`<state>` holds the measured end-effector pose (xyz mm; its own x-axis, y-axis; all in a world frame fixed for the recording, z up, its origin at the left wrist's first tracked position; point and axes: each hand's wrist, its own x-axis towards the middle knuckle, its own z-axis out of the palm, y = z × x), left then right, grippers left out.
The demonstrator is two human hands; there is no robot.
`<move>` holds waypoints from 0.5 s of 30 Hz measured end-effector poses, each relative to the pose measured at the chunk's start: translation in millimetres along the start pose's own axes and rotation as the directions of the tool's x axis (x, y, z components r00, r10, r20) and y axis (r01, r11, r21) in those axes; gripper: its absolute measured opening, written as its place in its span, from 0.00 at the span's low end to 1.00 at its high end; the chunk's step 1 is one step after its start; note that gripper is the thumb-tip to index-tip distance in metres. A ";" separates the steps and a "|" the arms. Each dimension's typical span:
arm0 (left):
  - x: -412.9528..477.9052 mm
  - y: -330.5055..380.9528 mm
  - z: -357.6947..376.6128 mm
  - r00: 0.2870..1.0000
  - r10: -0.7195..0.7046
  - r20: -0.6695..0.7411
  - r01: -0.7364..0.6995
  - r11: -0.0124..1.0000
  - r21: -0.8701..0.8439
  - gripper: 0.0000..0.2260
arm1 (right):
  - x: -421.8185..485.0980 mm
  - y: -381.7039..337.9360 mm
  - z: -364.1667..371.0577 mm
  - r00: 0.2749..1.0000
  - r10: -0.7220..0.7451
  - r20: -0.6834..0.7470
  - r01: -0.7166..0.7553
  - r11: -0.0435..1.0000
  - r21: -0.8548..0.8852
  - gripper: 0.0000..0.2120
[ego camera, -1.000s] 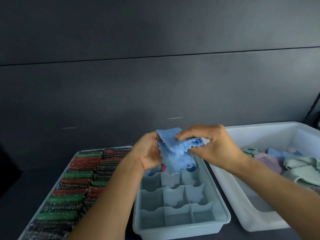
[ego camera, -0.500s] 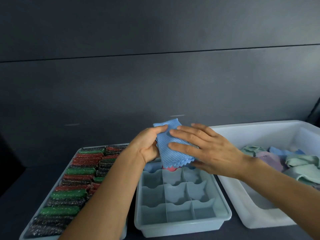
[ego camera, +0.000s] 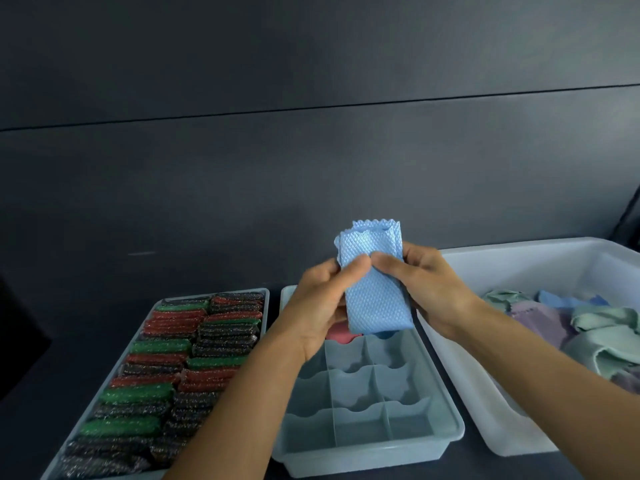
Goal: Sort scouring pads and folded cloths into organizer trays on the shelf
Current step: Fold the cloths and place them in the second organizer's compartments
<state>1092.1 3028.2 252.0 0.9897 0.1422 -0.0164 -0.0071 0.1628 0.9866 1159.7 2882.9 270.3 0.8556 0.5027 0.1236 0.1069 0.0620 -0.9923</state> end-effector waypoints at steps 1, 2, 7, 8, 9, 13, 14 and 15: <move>-1.4 2.0 1.9 0.996 0.055 -0.065 -0.053 0.998 0.034 0.17 | -0.6 2.0 -0.2 1.000 -0.008 0.013 0.008 1.000 0.000 0.12; -2.9 2.9 2.8 0.988 0.094 -0.120 -0.089 0.995 0.045 0.13 | -1.3 2.3 -0.5 1.000 -0.018 0.025 0.018 1.000 -0.009 0.13; -4.4 3.3 -1.7 0.950 0.253 -0.183 -0.239 0.966 0.093 0.07 | -7.0 -2.9 -3.5 0.993 -0.067 0.100 0.064 0.997 0.039 0.08; -5.1 4.9 -1.9 0.947 0.272 -0.172 -0.258 0.961 0.100 0.06 | -7.6 -3.4 -3.6 0.990 -0.083 0.110 0.074 0.994 0.079 0.10; -5.6 6.6 -2.2 0.946 0.282 -0.158 -0.268 0.958 0.105 0.08 | -7.0 -2.4 -3.5 0.990 -0.099 0.104 0.088 0.990 0.110 0.12; -6.7 12.5 -3.3 0.980 0.157 -0.126 -0.164 0.986 -0.041 0.14 | -5.3 -0.1 -1.7 0.981 -0.189 0.038 0.189 0.982 -0.002 0.23; -6.5 13.2 -4.7 0.989 0.090 -0.115 -0.104 0.988 -0.115 0.13 | -5.3 -0.2 -1.7 0.976 -0.218 0.031 0.219 0.974 -0.055 0.25; -6.7 13.0 -7.5 0.995 0.022 -0.093 -0.037 0.987 -0.159 0.14 | -5.2 -0.2 -1.6 0.968 -0.249 0.035 0.251 0.963 -0.097 0.25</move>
<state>1084.3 3036.7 263.7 0.9717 0.2362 -0.0095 -0.0661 0.3102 0.9484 1156.1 2879.0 269.8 0.7838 0.5011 0.3669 0.3671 0.1026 -0.9245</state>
